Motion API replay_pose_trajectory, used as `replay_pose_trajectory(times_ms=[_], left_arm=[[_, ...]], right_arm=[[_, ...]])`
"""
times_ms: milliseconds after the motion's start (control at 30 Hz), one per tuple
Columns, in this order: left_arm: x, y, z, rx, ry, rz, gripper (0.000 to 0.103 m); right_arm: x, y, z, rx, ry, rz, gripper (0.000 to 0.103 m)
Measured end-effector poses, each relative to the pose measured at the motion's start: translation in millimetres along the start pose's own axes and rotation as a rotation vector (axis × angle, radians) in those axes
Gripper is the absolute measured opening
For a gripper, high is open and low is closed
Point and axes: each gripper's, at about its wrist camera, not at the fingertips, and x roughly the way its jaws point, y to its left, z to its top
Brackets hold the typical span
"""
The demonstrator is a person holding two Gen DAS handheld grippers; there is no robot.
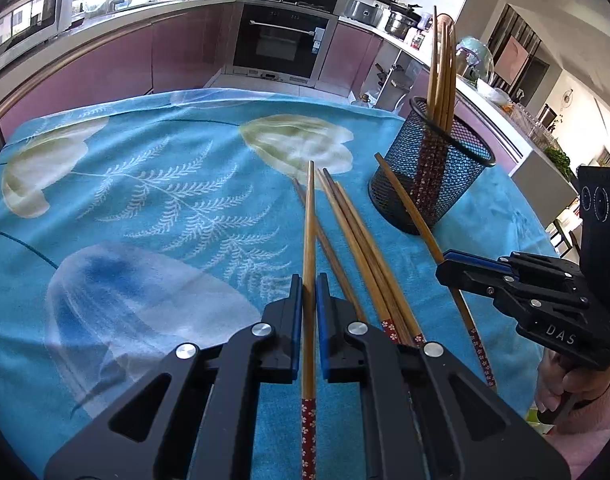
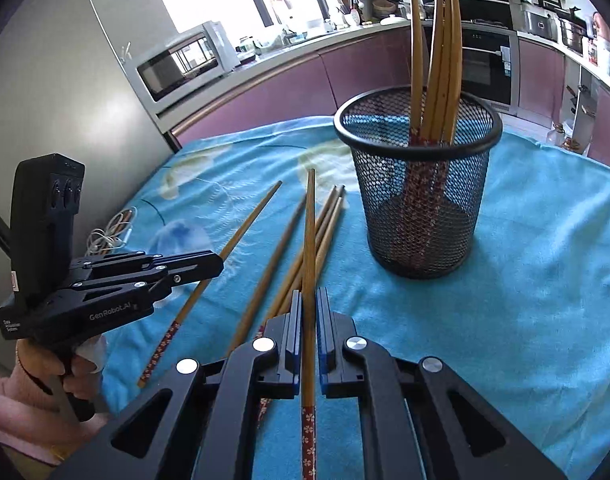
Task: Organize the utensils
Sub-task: 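Lift the grasped chopstick upright toward the mesh cup, then lower the chopstick into the mesh cup and open the right gripper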
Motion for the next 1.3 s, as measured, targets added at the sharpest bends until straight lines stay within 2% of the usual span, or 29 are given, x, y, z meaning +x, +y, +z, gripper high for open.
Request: replay_pose_trajectory(times_ms=[300,833,1300], left_arm=[[-32.5,-14.1,11.2,0.021,-0.069,-0.082,0.008],[-83.3,-27.2,30.5,0.021,-0.174,-0.239,0.007],[-96.6,-44.6,77.5,0.047,-0.28,-0.246,0.007]], right_arm=[[-25.0,6.4,7.9,-0.022,-0.069,0.022,0.006],[-66.2,-5.5,20.3,-0.003,-0.189,0.042,0.006],[-97.4,-12.2,53.6,-0.031,-0.308,0.017,0.006]])
